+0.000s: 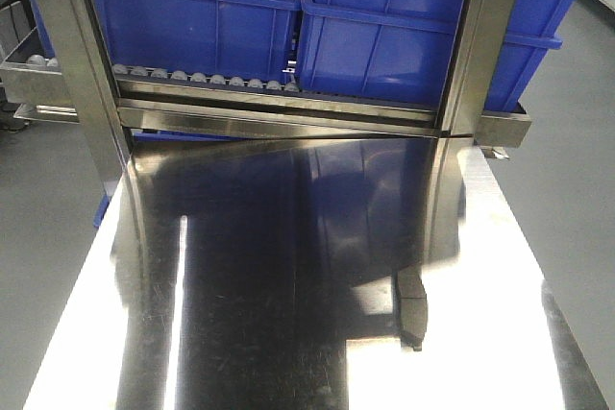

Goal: Move and align brake pads A on conveyor
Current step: 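Move the right gripper over the remaining brake pad on the table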

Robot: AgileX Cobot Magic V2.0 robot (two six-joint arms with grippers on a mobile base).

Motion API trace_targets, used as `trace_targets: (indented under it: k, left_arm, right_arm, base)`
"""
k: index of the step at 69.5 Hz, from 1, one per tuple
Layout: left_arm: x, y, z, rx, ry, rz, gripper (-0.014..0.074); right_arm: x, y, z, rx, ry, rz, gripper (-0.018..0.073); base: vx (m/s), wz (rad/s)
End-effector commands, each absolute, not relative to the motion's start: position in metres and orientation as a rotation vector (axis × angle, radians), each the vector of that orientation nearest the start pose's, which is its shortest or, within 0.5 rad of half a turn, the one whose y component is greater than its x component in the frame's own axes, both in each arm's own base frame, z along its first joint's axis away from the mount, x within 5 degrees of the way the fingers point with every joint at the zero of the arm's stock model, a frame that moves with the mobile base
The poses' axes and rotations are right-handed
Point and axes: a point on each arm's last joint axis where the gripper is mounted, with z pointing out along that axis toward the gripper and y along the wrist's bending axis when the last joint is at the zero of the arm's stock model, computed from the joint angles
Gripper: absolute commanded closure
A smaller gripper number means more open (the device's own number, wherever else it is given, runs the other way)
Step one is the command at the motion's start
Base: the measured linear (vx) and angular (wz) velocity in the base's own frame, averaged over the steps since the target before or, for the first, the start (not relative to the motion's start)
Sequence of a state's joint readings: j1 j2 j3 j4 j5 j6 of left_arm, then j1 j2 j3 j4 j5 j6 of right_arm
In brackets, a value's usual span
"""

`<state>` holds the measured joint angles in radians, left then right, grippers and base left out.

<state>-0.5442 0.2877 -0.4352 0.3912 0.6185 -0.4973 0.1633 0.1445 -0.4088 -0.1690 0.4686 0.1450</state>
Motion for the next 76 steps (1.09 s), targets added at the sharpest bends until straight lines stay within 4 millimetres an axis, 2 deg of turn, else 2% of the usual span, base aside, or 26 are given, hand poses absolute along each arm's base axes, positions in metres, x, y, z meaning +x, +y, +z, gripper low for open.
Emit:
trace_targets:
  k: [1, 12, 19, 26, 39, 51, 65, 76]
  left_arm:
    - [0.065, -0.017, 0.306, 0.217, 1.801, -0.305, 0.0602]
    - [0.065, -0.017, 0.306, 0.217, 1.801, -0.305, 0.0602]
    - [0.065, -0.017, 0.306, 0.217, 1.801, -0.305, 0.0602]
    - [0.065, -0.017, 0.306, 0.217, 1.801, -0.305, 0.0602]
    - [0.065, -0.017, 0.306, 0.217, 1.801, -0.305, 0.0602]
    - [0.065, -0.017, 0.306, 0.217, 1.801, -0.305, 0.0602]
    - [0.065, -0.017, 0.306, 0.217, 1.801, -0.305, 0.0602]
    - [0.065, -0.017, 0.306, 0.217, 1.801, -0.305, 0.0602]
  right_arm:
    - [0.045, 0.001, 0.314, -0.097, 1.585, 0.052, 0.0144]
    - [0.045, 0.002, 0.321, -0.101, 1.512, 0.064, 0.0144]
    - [0.043, 0.004, 0.329, -0.038, 1.469, 0.173, 0.0145]
    - [0.053, 0.006, 0.338, -0.035, 1.509, 0.179, 0.0162]
    - [0.104, 0.013, 0.352, -0.045, 1.781, 0.134, 0.0183]
    - [0.162, 0.021, 0.348, -0.039, 2.135, 0.085, 0.0183]
    - [0.219, 0.029, 0.318, -0.064, 2.548, 0.006, 0.0183]
    - [0.249, 0.038, 0.296, -0.065, 2.677, 0.042, 0.0183]
  base:
    - [0.00, 0.00]
    - [0.00, 0.00]
    - [0.00, 0.00]
    - [0.00, 0.00]
    - [0.00, 0.00]
    - [0.00, 0.00]
    - [0.00, 0.00]
    - [0.00, 0.00]
